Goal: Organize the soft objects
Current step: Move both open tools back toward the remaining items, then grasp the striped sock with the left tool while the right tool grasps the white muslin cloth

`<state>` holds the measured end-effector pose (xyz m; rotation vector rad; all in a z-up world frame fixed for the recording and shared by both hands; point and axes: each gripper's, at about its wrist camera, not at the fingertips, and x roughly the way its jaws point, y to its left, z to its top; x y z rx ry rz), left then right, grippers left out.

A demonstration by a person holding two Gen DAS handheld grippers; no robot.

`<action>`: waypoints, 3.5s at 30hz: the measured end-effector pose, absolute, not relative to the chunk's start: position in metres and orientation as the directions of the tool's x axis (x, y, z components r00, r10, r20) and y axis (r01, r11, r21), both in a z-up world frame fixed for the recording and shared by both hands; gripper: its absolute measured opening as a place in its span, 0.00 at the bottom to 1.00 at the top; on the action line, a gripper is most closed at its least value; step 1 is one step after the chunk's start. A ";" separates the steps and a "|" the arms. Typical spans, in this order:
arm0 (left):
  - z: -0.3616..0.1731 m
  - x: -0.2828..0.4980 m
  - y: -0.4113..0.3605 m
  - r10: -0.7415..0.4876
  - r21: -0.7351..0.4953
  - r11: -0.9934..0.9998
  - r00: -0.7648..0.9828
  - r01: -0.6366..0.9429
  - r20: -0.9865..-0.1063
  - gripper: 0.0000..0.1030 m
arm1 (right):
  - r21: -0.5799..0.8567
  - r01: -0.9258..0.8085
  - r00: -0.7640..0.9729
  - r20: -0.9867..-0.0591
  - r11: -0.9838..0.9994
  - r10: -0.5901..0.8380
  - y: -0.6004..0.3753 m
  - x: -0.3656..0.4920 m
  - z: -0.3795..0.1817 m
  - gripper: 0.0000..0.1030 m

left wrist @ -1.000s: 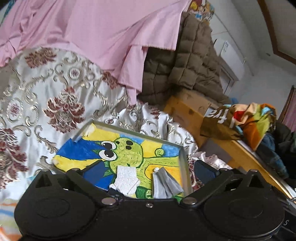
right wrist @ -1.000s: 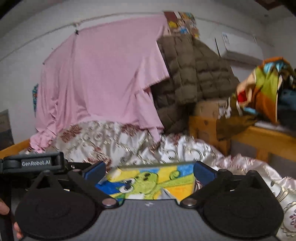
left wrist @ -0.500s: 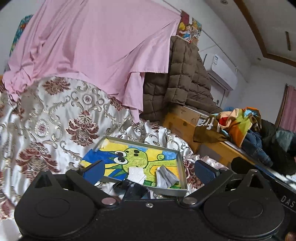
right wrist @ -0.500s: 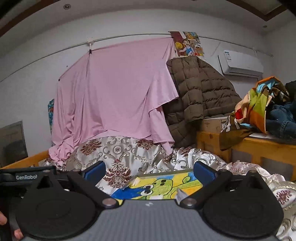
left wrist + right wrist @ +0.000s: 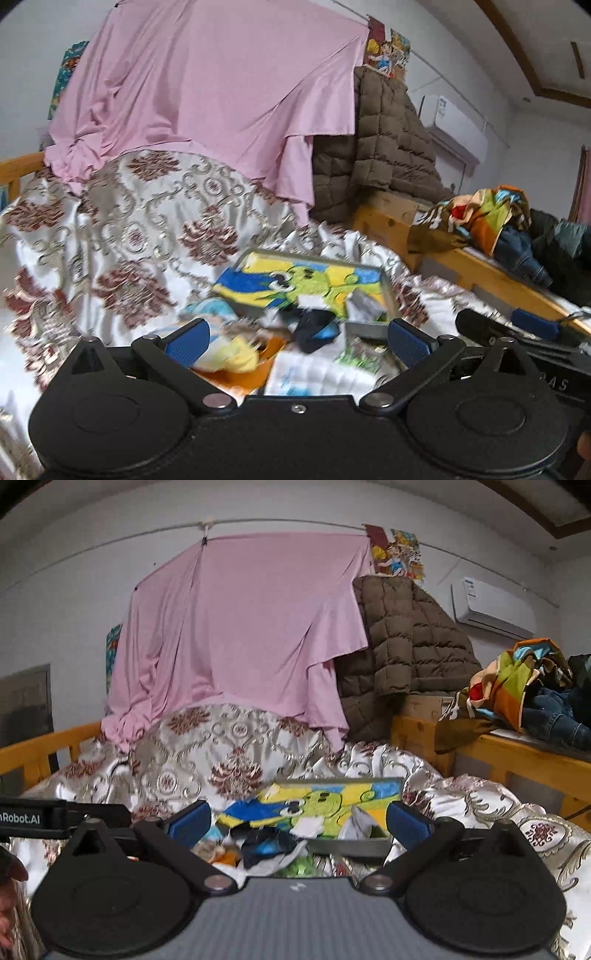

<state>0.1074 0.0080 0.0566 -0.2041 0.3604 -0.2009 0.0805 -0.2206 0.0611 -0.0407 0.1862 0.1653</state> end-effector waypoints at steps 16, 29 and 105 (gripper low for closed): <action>0.007 0.085 0.039 -0.162 -0.218 0.974 0.863 0.063 -0.478 0.99 | -0.094 -0.267 0.887 -0.413 0.959 0.207 -0.188 0.072 0.014 1.00; -0.010 0.100 0.035 -0.132 -0.196 0.980 0.804 0.020 -0.580 0.99 | -0.083 -0.404 0.764 -0.578 0.911 0.286 -0.169 0.090 -0.028 1.00; -0.044 0.261 0.093 -0.319 -0.485 0.874 0.793 0.034 -0.519 0.59 | 0.340 -0.329 0.691 -0.549 0.881 0.470 -0.177 0.203 -0.076 0.38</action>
